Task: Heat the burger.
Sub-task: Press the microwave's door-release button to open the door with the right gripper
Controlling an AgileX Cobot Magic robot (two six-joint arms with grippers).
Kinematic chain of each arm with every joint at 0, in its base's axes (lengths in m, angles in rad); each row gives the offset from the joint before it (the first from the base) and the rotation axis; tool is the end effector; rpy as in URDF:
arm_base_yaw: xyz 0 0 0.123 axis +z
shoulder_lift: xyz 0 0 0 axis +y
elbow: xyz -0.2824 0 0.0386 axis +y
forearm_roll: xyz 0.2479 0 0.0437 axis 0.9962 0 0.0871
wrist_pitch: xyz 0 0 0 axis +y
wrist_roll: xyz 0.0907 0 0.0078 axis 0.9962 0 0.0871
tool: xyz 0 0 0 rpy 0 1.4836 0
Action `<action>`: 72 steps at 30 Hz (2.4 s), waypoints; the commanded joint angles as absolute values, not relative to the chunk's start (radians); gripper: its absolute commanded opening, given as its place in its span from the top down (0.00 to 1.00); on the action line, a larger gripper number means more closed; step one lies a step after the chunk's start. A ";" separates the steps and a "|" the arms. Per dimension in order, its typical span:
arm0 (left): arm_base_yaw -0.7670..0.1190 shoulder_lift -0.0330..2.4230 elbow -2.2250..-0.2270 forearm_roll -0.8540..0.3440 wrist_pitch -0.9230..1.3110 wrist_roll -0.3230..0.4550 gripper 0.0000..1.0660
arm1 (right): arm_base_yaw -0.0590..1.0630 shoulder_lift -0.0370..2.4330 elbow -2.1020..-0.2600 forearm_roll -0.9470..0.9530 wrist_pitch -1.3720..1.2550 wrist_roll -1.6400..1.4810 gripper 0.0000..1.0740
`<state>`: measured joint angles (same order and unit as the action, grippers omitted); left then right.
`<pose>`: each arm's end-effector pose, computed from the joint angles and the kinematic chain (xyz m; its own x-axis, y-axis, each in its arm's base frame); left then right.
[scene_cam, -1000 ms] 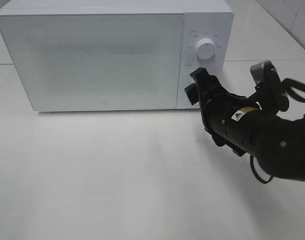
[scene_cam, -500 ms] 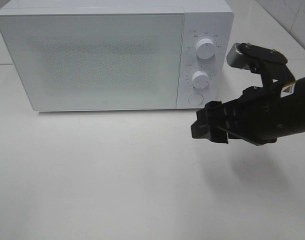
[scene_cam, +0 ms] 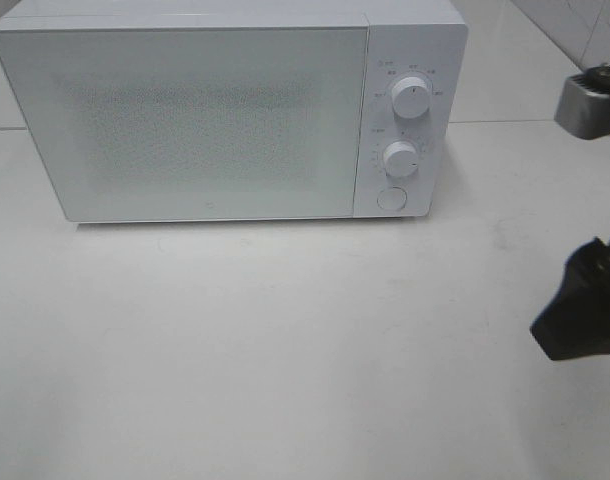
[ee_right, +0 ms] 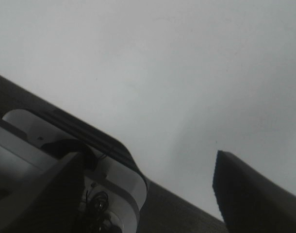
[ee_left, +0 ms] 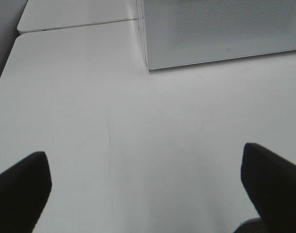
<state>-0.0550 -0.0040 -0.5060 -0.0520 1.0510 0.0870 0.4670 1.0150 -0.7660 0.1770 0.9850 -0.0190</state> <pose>-0.0060 -0.0038 0.2797 -0.4306 0.0849 -0.8986 0.1220 0.9919 0.0352 0.1479 0.0895 0.2827 -0.8483 -0.3397 -0.4061 -0.4340 0.8854 0.1661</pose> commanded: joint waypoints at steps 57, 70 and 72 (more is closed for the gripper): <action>-0.054 -0.025 -0.503 -0.051 1.039 0.083 0.06 | 0.150 0.060 -0.550 0.092 0.948 -0.022 0.30; -0.054 -0.025 -0.503 -0.051 1.039 0.083 0.06 | 0.152 0.350 -0.550 0.086 0.529 -0.062 0.30; -0.054 -0.025 -0.503 -0.051 1.039 0.083 0.06 | 0.152 0.422 -0.550 0.087 0.435 -0.062 0.30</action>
